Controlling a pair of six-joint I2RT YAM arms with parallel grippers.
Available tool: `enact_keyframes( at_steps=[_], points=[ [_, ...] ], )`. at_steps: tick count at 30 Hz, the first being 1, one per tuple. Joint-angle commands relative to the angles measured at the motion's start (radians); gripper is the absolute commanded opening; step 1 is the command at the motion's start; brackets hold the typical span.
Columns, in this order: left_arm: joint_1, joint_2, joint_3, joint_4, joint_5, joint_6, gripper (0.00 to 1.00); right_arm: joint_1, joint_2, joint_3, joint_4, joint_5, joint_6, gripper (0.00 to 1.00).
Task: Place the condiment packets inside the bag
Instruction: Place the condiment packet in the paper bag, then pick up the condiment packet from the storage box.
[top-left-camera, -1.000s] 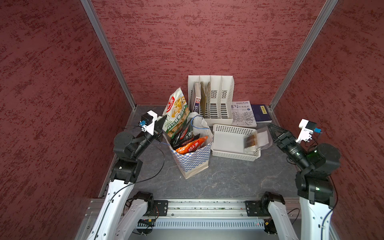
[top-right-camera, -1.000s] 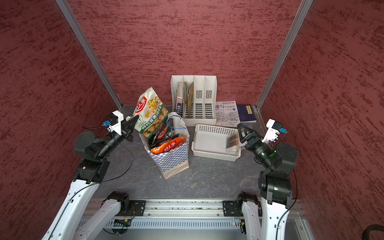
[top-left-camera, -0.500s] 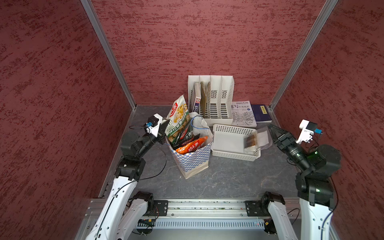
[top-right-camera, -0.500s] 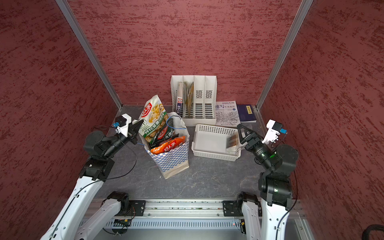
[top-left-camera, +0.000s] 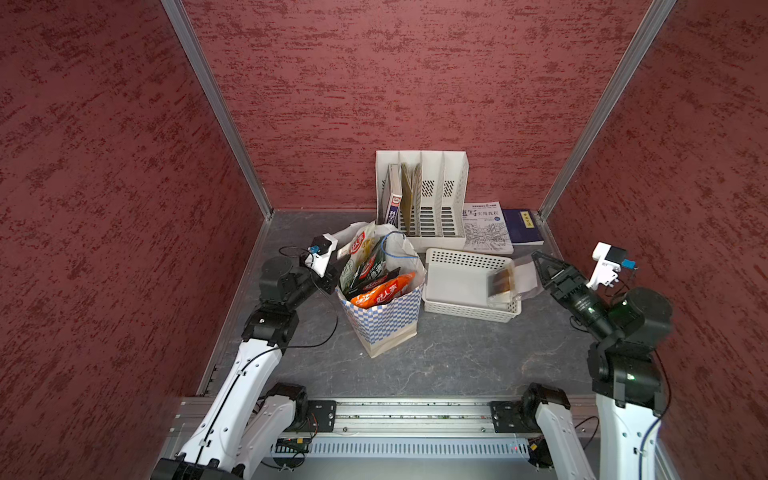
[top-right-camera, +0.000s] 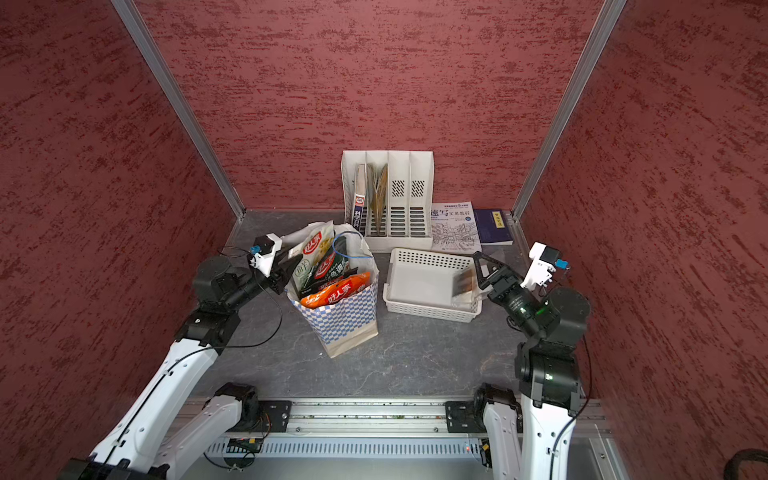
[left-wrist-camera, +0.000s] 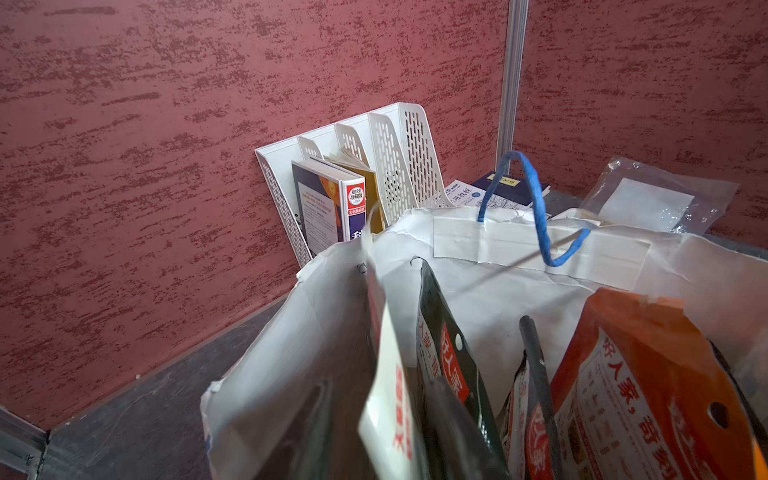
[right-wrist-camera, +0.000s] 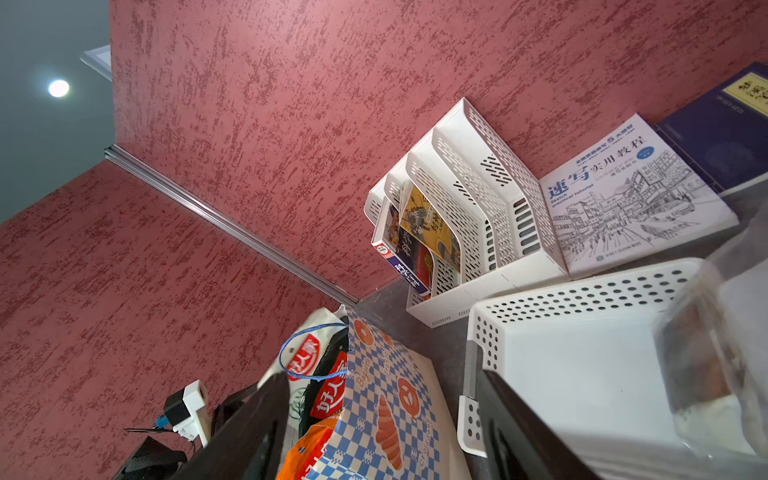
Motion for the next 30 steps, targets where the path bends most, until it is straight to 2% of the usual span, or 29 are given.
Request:
enact_keyframes(
  at_steps=[1,5,7,9,13,15,19,24,26,30],
  points=[
    [0.003,-0.025,0.004,0.006,-0.029,-0.047,0.88,0.005,-0.002,-0.002,-0.011,0.03,-0.026,0.75],
    [0.002,-0.052,0.048,0.037,-0.037,-0.121,1.0,0.005,0.056,0.032,-0.133,0.089,-0.112,0.75],
    [0.003,-0.051,0.104,0.011,-0.048,-0.173,1.0,0.006,0.126,0.063,-0.224,0.154,-0.199,0.76],
    [0.002,-0.032,0.192,-0.076,-0.065,-0.242,1.0,0.005,0.19,0.087,-0.304,0.262,-0.274,0.77],
    [0.005,0.053,0.366,-0.27,-0.092,-0.372,1.0,0.001,0.336,0.086,-0.348,0.489,-0.385,0.87],
    [0.004,0.1,0.433,-0.364,-0.08,-0.403,1.0,-0.01,0.423,0.09,-0.346,0.55,-0.42,0.91],
    [0.006,0.128,0.471,-0.435,-0.064,-0.426,1.0,-0.028,0.539,0.08,-0.316,0.58,-0.434,0.92],
    [0.01,0.084,0.435,-0.448,-0.124,-0.425,1.0,-0.056,0.627,0.026,-0.246,0.56,-0.424,0.91],
    [0.013,0.079,0.435,-0.473,-0.143,-0.412,1.0,-0.06,0.647,-0.001,-0.193,0.524,-0.417,0.91],
    [0.014,0.079,0.427,-0.521,-0.16,-0.395,1.0,-0.061,0.666,-0.081,-0.025,0.376,-0.377,0.85]
  ],
)
